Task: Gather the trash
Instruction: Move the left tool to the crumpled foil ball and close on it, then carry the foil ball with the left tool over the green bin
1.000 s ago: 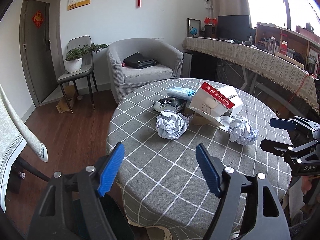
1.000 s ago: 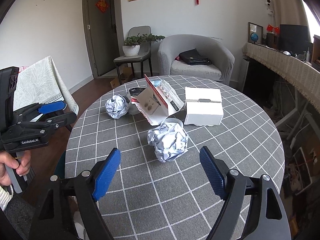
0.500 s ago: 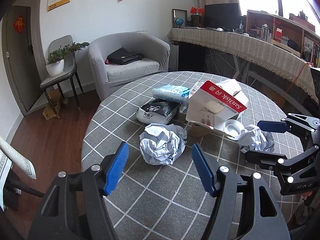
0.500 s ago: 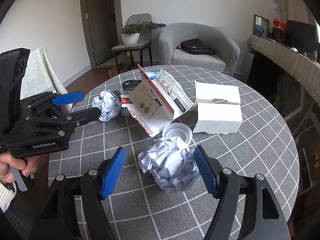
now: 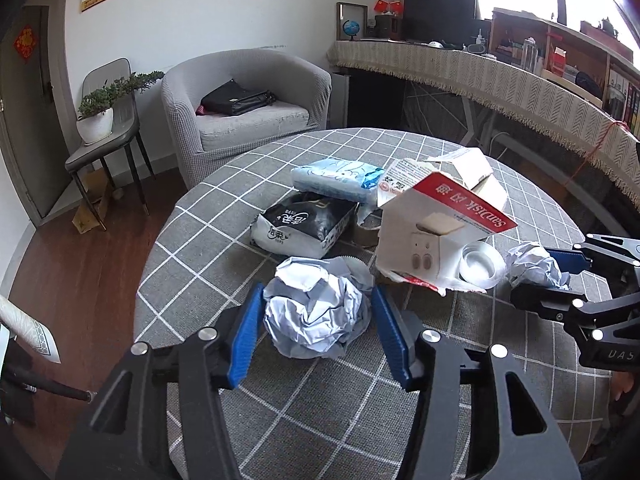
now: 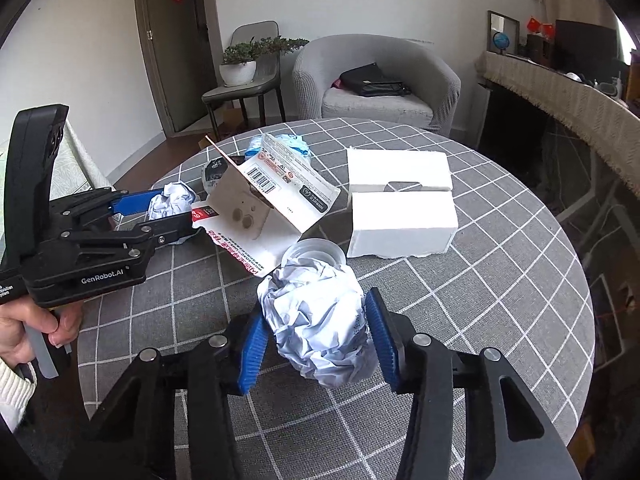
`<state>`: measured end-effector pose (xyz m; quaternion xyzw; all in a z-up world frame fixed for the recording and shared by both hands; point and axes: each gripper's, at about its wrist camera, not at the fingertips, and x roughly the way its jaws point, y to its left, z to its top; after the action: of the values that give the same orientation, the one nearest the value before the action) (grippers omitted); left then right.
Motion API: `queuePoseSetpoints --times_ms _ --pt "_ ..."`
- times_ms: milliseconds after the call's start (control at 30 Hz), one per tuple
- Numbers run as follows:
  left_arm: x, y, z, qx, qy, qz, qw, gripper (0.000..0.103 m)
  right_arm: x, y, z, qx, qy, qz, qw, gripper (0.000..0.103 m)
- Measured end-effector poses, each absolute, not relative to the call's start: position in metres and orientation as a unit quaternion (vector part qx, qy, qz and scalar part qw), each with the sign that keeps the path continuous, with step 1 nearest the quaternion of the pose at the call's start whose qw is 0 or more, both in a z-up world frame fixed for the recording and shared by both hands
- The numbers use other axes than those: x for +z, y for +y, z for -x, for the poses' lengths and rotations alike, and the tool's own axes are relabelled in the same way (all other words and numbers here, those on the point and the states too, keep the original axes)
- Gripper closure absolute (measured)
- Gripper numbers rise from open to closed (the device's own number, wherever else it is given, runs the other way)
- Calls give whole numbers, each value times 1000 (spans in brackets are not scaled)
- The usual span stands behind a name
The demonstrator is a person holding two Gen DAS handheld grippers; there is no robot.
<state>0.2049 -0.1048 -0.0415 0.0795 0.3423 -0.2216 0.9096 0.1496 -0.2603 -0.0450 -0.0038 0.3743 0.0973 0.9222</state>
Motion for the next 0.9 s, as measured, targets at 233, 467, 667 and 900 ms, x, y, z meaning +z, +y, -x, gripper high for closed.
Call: queuePoseSetpoints --times_ms 233,467,667,900 --pt "-35 -88 -190 -211 341 -51 915 51 -30 -263 -138 105 361 -9 927 57" --pt "-23 -68 -161 -190 328 -28 925 51 -13 -262 -122 132 340 -46 930 57" --pt "-15 -47 -137 -161 325 -31 931 51 0 -240 -117 167 317 -66 931 57" --pt "-20 13 -117 -113 334 -13 936 51 4 -197 -119 211 308 -57 926 57"
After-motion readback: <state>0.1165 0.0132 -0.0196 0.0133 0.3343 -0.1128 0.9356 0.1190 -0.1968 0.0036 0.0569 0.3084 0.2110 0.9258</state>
